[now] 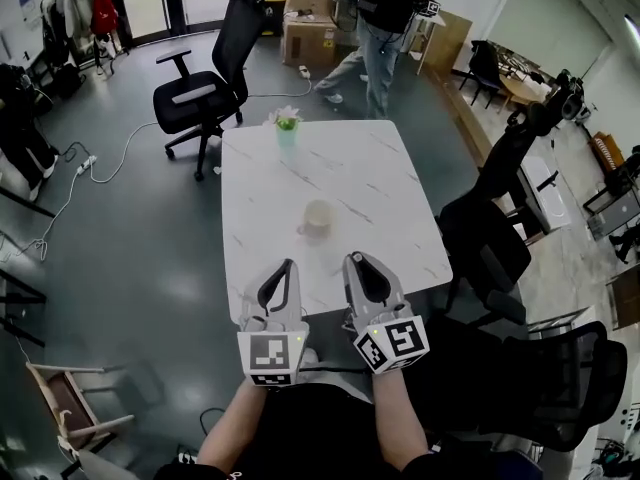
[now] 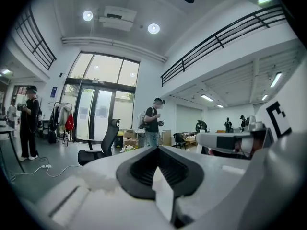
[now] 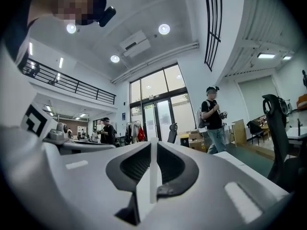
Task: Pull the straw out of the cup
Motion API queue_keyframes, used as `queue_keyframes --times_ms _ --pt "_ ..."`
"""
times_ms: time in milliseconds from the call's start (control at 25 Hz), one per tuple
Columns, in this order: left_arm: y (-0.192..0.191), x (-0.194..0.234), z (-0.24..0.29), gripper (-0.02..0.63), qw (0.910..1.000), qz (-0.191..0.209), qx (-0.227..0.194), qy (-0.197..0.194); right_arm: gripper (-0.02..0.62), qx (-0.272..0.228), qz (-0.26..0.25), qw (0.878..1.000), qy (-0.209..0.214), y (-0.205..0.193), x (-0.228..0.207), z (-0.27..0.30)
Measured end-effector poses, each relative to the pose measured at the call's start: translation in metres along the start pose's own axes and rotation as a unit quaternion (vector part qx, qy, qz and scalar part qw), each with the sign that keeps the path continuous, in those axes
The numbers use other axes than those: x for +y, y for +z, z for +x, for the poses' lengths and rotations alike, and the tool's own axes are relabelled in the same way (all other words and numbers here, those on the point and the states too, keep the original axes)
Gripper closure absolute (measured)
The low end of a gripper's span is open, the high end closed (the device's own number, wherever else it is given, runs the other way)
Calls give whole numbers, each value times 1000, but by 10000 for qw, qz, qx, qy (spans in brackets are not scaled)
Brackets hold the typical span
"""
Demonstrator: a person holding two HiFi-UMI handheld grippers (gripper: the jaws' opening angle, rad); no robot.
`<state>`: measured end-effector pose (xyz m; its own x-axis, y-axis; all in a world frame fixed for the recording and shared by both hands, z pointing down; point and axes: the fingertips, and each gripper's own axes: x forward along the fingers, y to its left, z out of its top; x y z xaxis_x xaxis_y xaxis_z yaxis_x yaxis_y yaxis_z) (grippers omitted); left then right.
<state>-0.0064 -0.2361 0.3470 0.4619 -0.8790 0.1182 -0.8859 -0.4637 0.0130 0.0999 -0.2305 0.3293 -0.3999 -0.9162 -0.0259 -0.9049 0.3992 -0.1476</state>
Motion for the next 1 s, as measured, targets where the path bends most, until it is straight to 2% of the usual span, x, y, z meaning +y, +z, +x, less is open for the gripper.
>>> queue_keyframes --times_ms 440,1000 --pt "6 -26 11 604 9998 54 -68 -205 557 -28 -13 10000 -23 3 -11 -9" --pt "11 -39 20 604 9996 59 -124 -265 557 -71 -62 10000 5 9 -21 -10"
